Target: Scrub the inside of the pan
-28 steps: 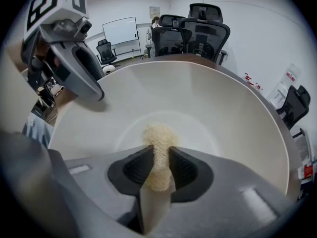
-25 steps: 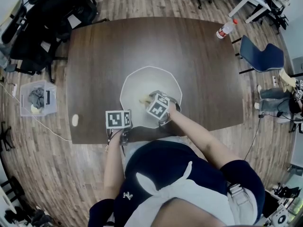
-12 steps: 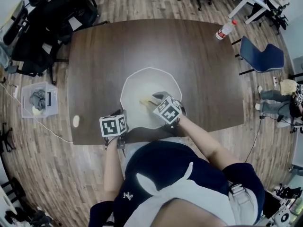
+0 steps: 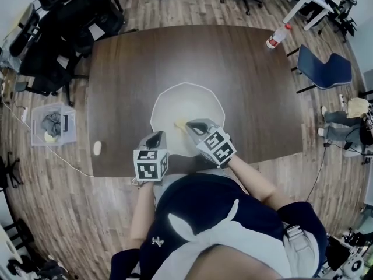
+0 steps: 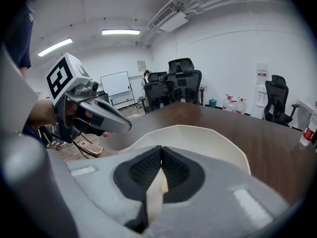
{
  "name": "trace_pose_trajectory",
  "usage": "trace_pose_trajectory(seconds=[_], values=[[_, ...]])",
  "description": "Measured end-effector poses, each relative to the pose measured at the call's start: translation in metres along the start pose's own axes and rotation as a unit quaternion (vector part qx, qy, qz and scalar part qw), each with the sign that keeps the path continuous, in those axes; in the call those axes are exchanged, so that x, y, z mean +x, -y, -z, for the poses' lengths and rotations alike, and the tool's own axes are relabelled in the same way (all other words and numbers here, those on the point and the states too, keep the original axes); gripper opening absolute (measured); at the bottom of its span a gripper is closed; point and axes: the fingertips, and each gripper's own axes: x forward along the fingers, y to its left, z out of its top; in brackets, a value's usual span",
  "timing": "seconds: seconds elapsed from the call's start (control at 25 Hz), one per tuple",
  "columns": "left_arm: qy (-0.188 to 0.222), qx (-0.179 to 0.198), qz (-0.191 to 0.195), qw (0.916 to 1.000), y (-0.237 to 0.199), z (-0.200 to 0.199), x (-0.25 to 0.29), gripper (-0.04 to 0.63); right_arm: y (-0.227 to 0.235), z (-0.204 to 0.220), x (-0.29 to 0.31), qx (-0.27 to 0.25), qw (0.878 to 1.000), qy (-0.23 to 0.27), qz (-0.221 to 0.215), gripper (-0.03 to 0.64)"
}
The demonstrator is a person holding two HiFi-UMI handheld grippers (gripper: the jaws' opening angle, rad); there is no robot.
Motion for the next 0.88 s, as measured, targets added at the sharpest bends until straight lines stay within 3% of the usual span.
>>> trace_pose_trajectory(seconds=[0.2,0.4,0.52,0.88], values=[[0.036,0.069,0.056,0.9954,0.049,-0.008,-0.01,0.005,-0.017,-0.002,-0.019,0.021,0.999,0.03,-0.006,-0.002],[0.076,0.122,0.126,0.9816,0.091,-0.009,-0.024,0.003,-0.033,-0.006,-0.038,0.0,0.998,0.056,-0.003,-0.002],[0.094,0.131,0.14,0.9769,0.104,-0.01,-0.031,0.003,-0.039,-0.007,-0.045,-0.009,0.998,0.065,-0.002,-0.002],[0.088,0.123,0.135,0.9793,0.114,0.001,-0.031,0.003,-0.038,0.004,-0.061,0.013,0.997,0.069,0.017,-0.002]])
